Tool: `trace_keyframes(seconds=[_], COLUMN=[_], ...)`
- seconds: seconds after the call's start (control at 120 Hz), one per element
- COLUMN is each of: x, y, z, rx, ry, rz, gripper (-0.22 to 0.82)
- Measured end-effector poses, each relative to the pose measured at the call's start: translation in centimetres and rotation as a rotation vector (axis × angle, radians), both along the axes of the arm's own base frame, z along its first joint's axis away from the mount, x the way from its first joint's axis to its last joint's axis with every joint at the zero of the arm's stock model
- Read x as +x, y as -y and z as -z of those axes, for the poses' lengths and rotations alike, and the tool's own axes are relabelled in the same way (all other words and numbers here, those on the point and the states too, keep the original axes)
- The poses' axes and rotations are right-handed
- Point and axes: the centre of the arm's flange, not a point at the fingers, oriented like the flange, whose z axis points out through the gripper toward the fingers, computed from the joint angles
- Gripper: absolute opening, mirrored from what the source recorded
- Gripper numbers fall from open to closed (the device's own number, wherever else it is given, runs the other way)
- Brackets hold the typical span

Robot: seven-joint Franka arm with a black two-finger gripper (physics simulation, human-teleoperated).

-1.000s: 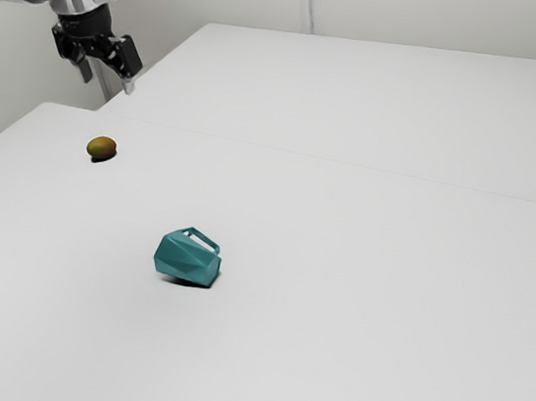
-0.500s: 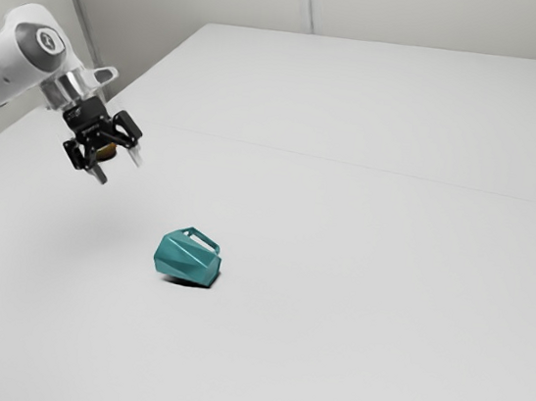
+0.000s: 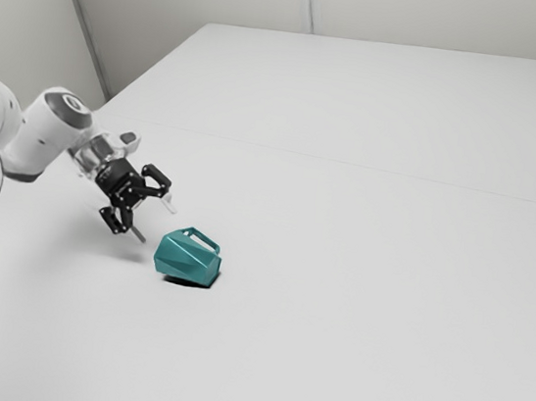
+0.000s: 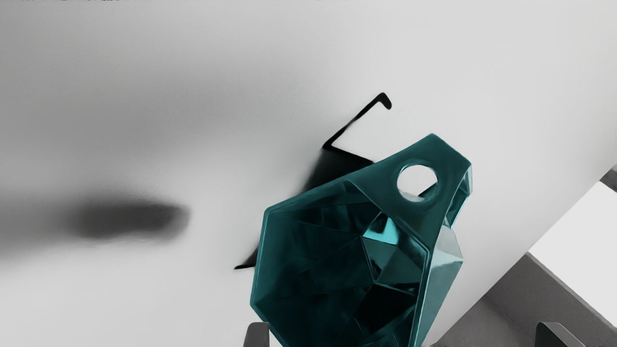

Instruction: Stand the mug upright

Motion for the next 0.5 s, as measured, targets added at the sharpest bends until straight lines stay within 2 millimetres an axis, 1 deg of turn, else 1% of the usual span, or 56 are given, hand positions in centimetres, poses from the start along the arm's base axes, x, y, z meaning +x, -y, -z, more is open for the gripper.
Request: trace_keyframes(seconds=[0.067, 0.275, 0.417, 0.433, 0.5], x=[0.4, 1.2, 1.6, 1.6, 1.8], y=[0.9, 3.6, 4.8, 4.9, 5.2], z=[0.7, 2.0, 2.3, 2.3, 2.2], rx=[-0.024, -0.083, -0.107, -0.108, -0.097], ry=[-0.003, -0.011, -0.011, -0.012, -0.010], rz=[-0.004, -0.004, 0.000, 0.001, 0.016], gripper=[0.60, 0.60, 0.60, 0.58, 0.40])
